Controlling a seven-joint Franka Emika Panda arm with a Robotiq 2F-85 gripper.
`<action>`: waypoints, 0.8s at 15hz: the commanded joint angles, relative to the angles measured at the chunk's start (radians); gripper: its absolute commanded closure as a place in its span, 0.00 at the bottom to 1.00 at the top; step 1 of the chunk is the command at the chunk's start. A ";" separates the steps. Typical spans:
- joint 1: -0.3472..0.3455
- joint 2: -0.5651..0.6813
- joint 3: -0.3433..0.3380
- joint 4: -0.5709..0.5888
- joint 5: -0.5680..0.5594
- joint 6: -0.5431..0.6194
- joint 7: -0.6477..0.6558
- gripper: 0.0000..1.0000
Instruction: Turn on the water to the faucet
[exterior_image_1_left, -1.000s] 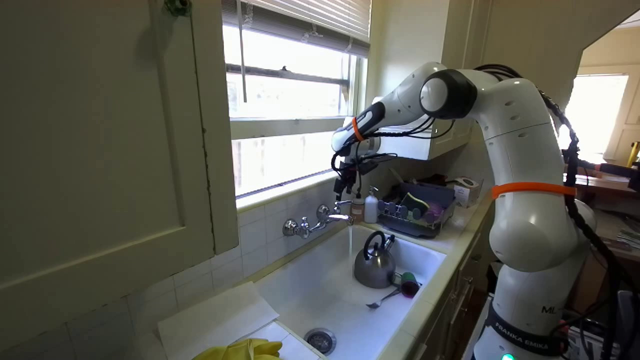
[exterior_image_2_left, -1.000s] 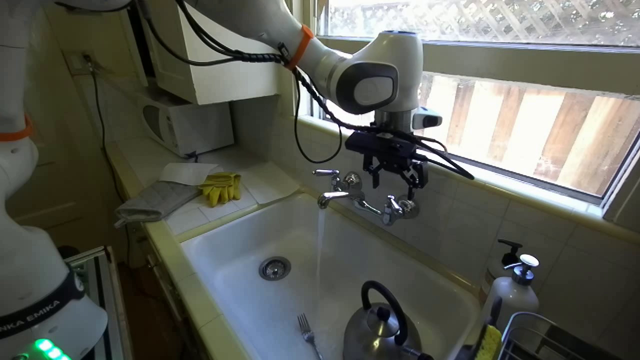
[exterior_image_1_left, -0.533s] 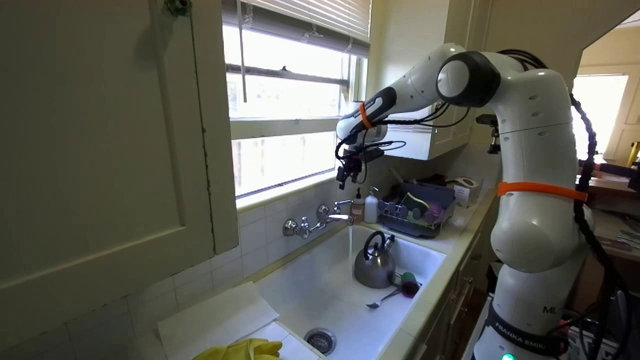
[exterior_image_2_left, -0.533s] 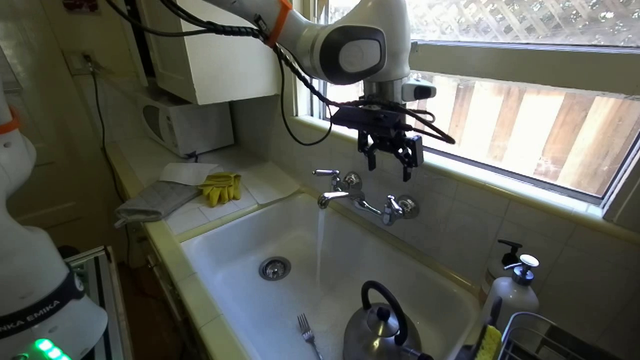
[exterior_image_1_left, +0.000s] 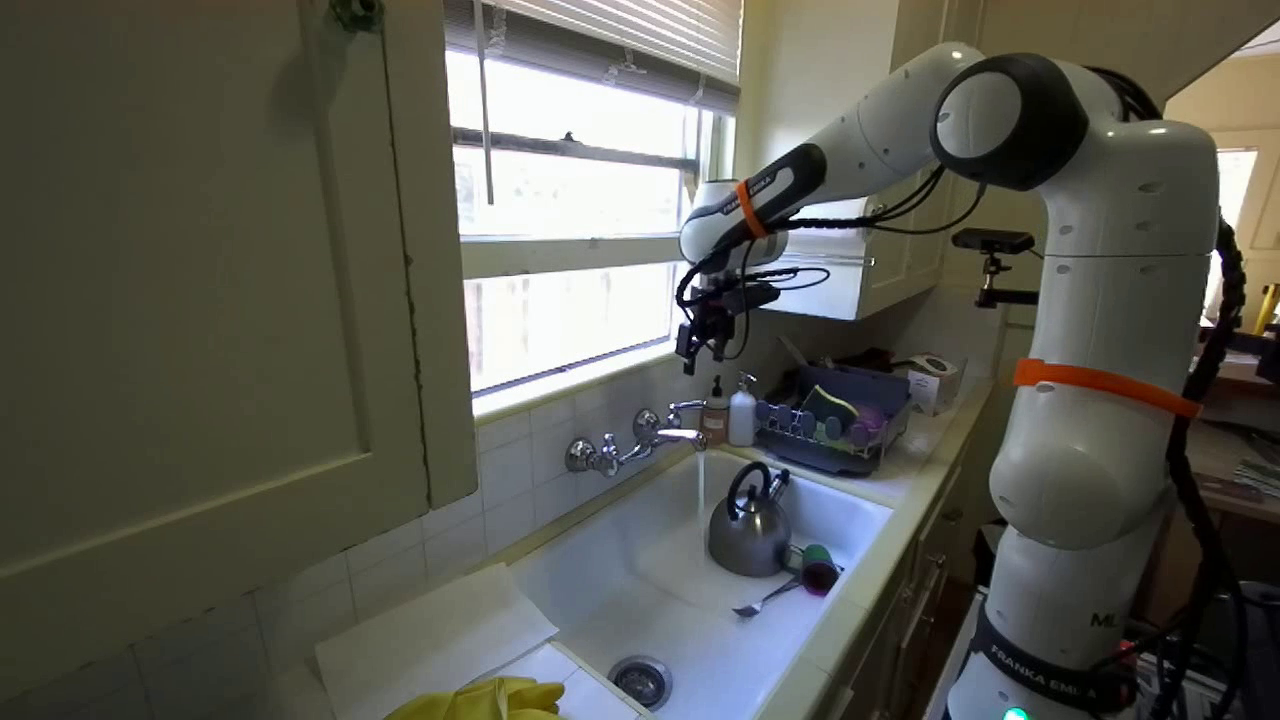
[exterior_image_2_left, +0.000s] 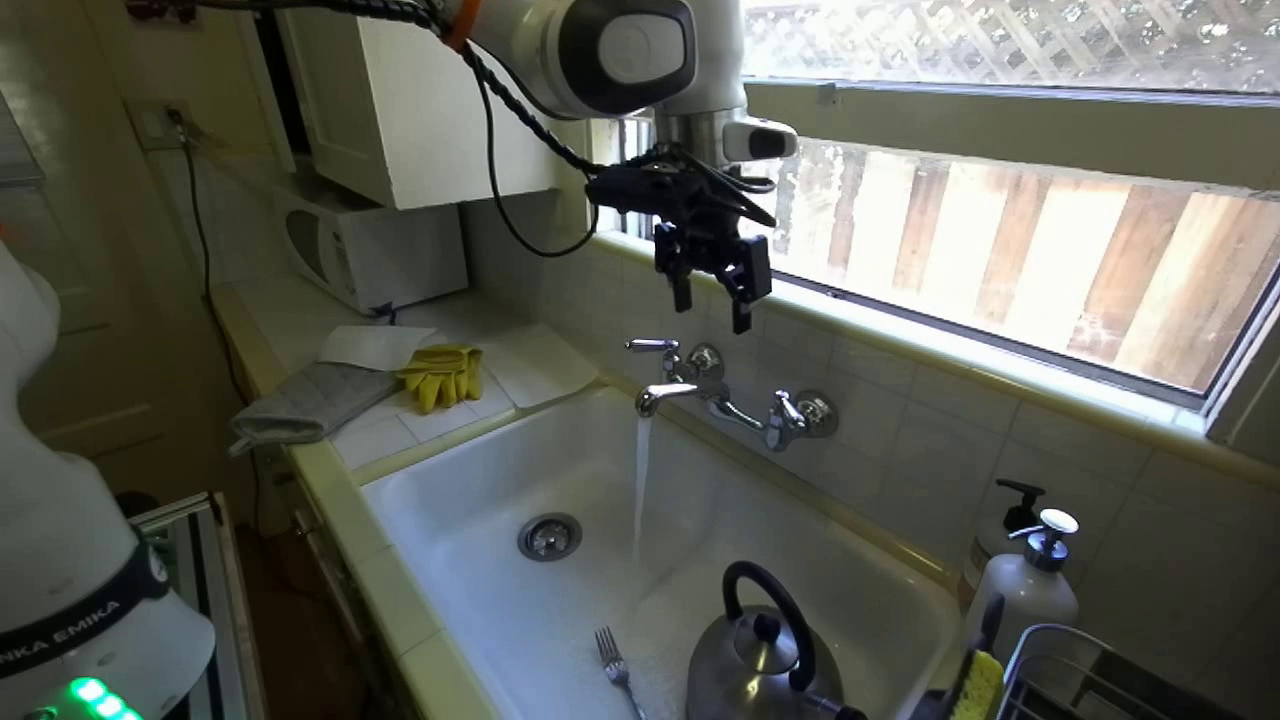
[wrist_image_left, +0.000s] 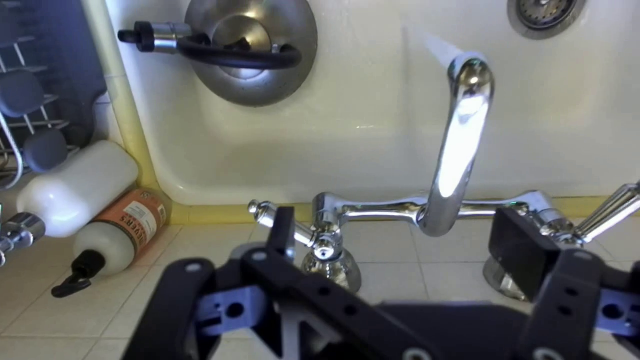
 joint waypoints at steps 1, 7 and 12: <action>0.028 -0.107 -0.009 -0.091 -0.018 -0.072 0.047 0.00; 0.044 -0.195 -0.008 -0.163 -0.003 -0.090 0.064 0.00; 0.051 -0.186 -0.012 -0.150 0.003 -0.089 0.053 0.00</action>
